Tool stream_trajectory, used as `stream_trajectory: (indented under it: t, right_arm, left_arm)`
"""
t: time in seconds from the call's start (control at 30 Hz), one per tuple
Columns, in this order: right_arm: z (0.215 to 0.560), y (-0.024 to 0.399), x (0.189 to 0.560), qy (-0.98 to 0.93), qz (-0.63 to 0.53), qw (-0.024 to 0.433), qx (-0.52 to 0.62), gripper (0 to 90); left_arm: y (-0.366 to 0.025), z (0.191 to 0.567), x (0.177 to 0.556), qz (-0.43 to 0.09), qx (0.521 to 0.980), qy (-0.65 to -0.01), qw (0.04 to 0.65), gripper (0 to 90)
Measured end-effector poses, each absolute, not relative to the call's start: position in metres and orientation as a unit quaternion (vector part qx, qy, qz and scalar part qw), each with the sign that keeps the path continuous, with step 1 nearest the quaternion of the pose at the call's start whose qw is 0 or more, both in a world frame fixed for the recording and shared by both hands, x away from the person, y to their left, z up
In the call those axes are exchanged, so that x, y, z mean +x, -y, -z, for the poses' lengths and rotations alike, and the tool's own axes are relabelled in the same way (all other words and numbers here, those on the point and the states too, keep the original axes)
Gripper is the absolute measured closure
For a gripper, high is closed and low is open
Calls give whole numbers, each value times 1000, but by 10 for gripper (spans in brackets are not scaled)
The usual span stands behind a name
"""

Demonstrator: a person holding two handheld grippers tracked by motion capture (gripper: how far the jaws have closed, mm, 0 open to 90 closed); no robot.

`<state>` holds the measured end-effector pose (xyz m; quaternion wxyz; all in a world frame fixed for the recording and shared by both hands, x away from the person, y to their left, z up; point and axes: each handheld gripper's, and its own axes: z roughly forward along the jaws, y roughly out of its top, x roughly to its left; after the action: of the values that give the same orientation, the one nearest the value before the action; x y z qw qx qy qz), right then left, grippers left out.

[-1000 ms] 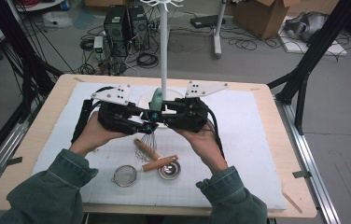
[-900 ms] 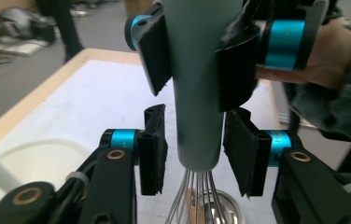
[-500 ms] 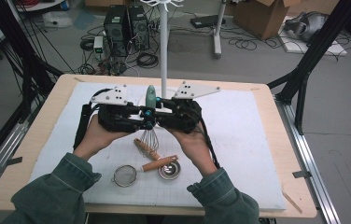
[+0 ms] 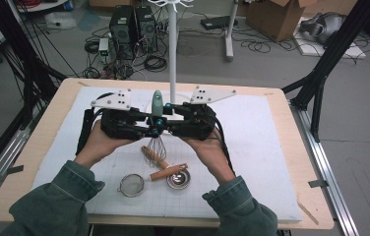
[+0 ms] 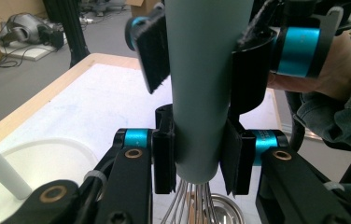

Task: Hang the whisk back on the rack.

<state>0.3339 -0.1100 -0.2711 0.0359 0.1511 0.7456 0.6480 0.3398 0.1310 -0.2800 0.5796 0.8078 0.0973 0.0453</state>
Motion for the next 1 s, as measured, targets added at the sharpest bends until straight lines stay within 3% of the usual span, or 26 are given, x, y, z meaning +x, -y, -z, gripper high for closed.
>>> stream_trajectory:
  t: [0.27,0.37,0.57,0.83,1.0]
  right_arm:
    - [274,112,337,-748,-651,8,126,587]
    - [274,110,336,-751,-650,1,119,626]
    - [273,108,334,-754,-647,15,115,669]
    - [273,115,338,-757,-640,16,128,671]
    - [273,119,341,-760,-636,16,133,671]
  left_arm:
    - [-130,280,340,-28,810,-79,581,690]
    - [-129,280,339,-24,809,-80,582,690]
    - [-131,280,337,-32,811,-79,578,683]
    - [-142,284,334,-55,813,-99,571,570]
    - [-155,288,329,-66,814,-107,567,551]
